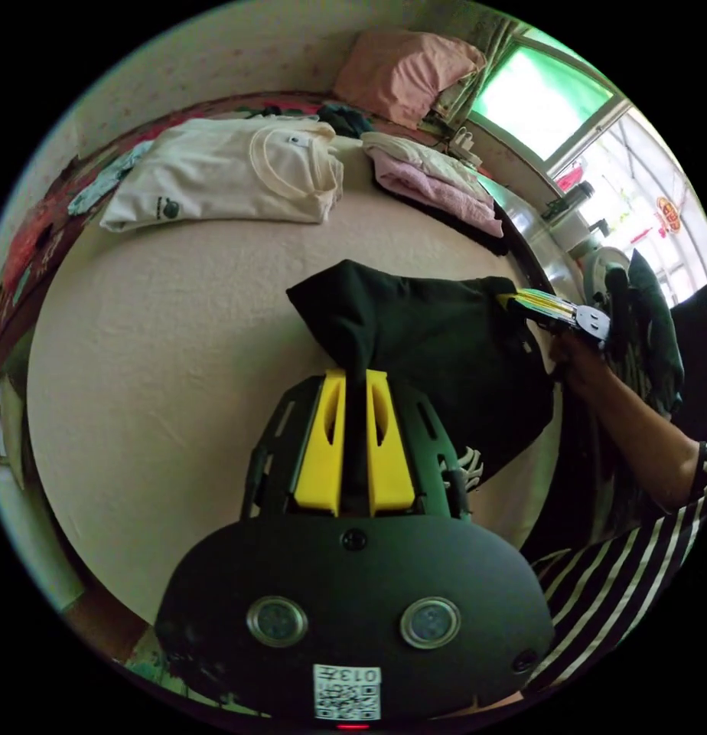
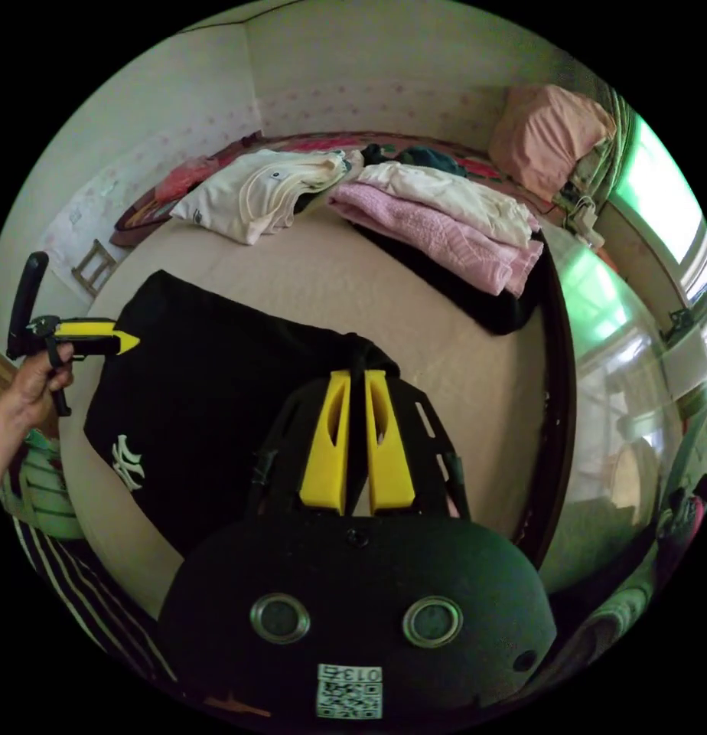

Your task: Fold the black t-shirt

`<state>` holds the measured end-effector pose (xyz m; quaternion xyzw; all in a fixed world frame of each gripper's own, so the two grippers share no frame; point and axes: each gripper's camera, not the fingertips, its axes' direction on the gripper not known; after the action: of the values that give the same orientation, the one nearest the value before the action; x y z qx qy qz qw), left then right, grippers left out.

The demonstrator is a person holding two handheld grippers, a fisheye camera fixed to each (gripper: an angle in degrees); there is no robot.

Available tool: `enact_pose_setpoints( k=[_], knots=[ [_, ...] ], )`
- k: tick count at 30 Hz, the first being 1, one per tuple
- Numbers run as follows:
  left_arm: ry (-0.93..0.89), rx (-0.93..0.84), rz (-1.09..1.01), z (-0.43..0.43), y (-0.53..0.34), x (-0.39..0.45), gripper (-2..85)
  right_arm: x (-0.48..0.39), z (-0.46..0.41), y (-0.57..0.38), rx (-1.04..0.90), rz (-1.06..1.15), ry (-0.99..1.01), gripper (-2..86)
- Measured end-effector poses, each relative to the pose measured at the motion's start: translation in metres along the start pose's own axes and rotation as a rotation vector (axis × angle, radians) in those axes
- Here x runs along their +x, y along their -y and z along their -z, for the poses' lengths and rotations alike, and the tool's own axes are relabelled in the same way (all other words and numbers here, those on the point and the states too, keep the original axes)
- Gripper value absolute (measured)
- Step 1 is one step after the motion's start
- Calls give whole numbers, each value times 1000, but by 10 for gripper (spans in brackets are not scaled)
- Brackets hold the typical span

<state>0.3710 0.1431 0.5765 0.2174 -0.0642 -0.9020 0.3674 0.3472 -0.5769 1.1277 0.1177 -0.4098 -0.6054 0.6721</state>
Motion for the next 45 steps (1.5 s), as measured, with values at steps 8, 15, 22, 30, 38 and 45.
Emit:
enact_pose_setpoints(
  k=[8,15,22,30,38,45],
  knots=[
    [-28,-30,-6,6,3,-17,46,11,41,2,13,92,-96,125],
    [-82,-17,4,14,1,-37,47,48,68,7,2,72,161,104],
    [-102,-10,3,26,0,-47,42,16,123,-5,-2,205,20,43],
    [-178,127,-78,99,-21,-40,25,-33,245,-33,146,179,-190,33],
    [-333,255,-218,201,-45,-15,20,-70,435,-111,336,6,-355,31],
    [-546,302,-518,290,-6,64,19,-78,607,-176,416,-102,-581,30]
  ],
)
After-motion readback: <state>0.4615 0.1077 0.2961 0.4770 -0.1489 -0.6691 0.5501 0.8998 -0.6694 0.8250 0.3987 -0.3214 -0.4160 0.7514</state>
